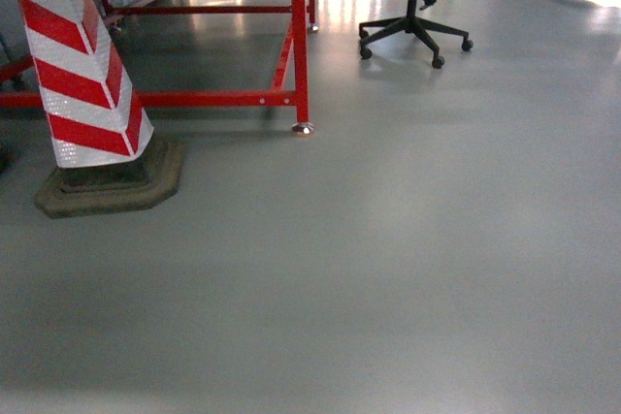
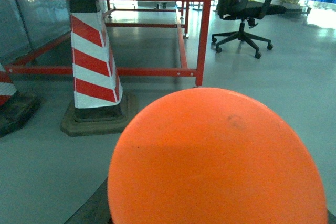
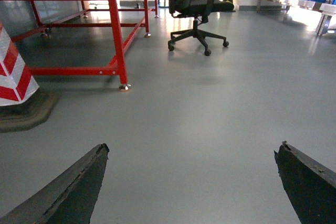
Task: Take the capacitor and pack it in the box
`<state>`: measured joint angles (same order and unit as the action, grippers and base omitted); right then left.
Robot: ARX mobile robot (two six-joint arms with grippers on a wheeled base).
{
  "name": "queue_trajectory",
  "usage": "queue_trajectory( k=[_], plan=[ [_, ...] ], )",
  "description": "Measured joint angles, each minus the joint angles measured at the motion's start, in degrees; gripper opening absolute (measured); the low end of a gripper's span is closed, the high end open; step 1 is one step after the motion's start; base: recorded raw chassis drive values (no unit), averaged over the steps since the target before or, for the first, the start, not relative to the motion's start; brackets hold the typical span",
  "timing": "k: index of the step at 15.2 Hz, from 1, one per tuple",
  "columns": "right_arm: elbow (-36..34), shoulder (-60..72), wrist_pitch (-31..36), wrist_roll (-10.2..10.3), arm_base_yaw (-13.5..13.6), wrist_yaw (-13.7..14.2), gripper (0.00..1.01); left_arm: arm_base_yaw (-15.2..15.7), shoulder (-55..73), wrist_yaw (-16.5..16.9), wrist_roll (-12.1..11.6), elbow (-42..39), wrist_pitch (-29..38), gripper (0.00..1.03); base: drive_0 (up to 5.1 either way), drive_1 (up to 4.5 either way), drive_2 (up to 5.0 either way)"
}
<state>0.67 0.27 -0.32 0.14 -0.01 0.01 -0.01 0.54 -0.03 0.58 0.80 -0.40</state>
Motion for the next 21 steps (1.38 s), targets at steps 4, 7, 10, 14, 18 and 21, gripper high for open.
queue_trajectory(
  k=[4, 7, 10, 14, 18, 21],
  plan=[
    [0.0, 0.0, 0.0, 0.0, 0.0, 0.0, 0.98, 0.0, 0.0, -0.02, 0.0, 0.0, 0.07, 0.44, -5.1, 2.31, 2.3],
    [0.0, 0.0, 0.0, 0.0, 0.0, 0.0, 0.98, 0.0, 0.0, 0.0, 0.0, 0.0, 0.09, 0.44, -5.1, 2.31, 2.3],
    [0.0, 0.0, 0.0, 0.0, 0.0, 0.0, 0.98, 0.0, 0.0, 0.0, 0.0, 0.0, -0.02, 0.44, -5.1, 2.31, 2.3],
    [0.0, 0.02, -0.09, 0.0, 0.0, 0.0, 0.98, 0.0, 0.0, 0.02, -0.02, 0.0, 0.24, 0.44, -5.1, 2.31, 2.3],
    [0.0, 0.0, 0.09, 0.0, 0.0, 0.0, 0.98, 0.0, 0.0, 0.0, 0.0, 0.0, 0.02, 0.44, -5.0, 2.44, 2.4],
    [0.0, 0.0, 0.31, 0.0, 0.0, -0.02, 0.98, 0.0, -0.02, -0.02, 0.0, 0.0, 0.07, 0.44, -5.0, 2.44, 2.4]
  ],
)
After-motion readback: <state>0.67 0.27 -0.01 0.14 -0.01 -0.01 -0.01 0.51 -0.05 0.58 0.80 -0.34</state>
